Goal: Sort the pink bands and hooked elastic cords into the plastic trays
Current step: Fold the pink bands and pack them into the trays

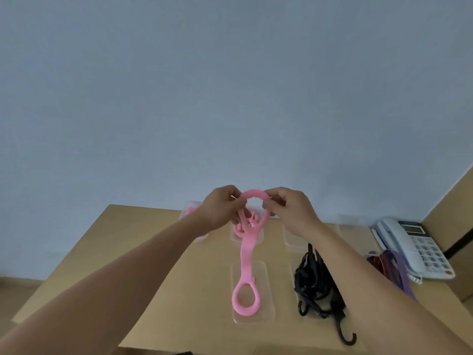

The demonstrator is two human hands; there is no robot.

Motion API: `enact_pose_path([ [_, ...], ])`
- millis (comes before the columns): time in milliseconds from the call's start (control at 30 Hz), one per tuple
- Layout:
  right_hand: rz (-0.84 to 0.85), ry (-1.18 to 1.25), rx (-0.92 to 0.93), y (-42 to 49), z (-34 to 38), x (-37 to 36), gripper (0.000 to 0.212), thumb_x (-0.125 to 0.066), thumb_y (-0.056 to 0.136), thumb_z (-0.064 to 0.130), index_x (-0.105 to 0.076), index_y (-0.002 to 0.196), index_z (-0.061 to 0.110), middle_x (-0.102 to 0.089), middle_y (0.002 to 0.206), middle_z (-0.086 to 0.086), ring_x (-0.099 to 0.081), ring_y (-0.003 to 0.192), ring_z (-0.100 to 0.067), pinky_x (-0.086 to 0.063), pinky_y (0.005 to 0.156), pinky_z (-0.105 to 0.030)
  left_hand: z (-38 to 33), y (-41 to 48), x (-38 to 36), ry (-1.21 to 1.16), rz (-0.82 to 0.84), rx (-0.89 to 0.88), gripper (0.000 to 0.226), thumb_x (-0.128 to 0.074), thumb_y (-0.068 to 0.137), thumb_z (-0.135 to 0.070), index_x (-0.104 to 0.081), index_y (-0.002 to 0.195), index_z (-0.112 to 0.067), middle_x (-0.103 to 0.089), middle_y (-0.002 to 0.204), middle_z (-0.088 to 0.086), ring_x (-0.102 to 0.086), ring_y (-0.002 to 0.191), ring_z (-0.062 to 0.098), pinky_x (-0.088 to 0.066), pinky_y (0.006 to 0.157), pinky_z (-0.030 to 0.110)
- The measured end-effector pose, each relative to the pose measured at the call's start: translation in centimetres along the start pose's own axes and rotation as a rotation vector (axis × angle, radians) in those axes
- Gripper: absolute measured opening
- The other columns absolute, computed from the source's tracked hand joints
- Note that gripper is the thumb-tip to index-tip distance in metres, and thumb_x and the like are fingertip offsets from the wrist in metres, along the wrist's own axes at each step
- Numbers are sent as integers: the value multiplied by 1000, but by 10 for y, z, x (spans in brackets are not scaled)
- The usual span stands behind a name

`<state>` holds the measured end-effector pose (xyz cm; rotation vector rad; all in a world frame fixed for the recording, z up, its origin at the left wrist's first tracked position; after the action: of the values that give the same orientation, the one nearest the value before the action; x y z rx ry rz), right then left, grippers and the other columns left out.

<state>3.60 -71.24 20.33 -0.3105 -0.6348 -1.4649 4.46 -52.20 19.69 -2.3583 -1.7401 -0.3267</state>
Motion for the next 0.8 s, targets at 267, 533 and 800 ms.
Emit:
enact_pose_path([
  [267,-4,31,93,3,47,12,18,-68,90,40,-73,99,25,-72,84,7,-69,78,-10,-54,71,-24,-42,-11,7,-98,102,-34,32,-62,94,-39,-62,102,-8,-75,89,11,-73,71,35,-55,55,29],
  [533,-92,78,192,2,66,26,9,-68,91,26,-69,85,19,-70,76,6,-66,61,-6,-50,54,-14,-55,-19,9,-149,194,8,44,-59,89,-41,-61,109,-3,-75,96,15,-73,83,37,-58,62,34],
  [800,-154,-37,298,-1,63,26,19,-68,91,18,-64,84,35,-64,78,23,-64,61,-2,-46,59,-9,-59,-14,16,-271,188,52,22,-58,94,-23,-65,101,-3,-73,89,16,-66,62,26,-52,51,28],
])
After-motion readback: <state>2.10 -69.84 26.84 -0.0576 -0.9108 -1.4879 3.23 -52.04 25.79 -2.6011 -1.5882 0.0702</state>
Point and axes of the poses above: each hand's wrist, its own y-axis towards the middle knuckle, its own x-axis out of the back of the hand, z = x × y, the point moved 3 cm from there along y, towards the middle knuckle
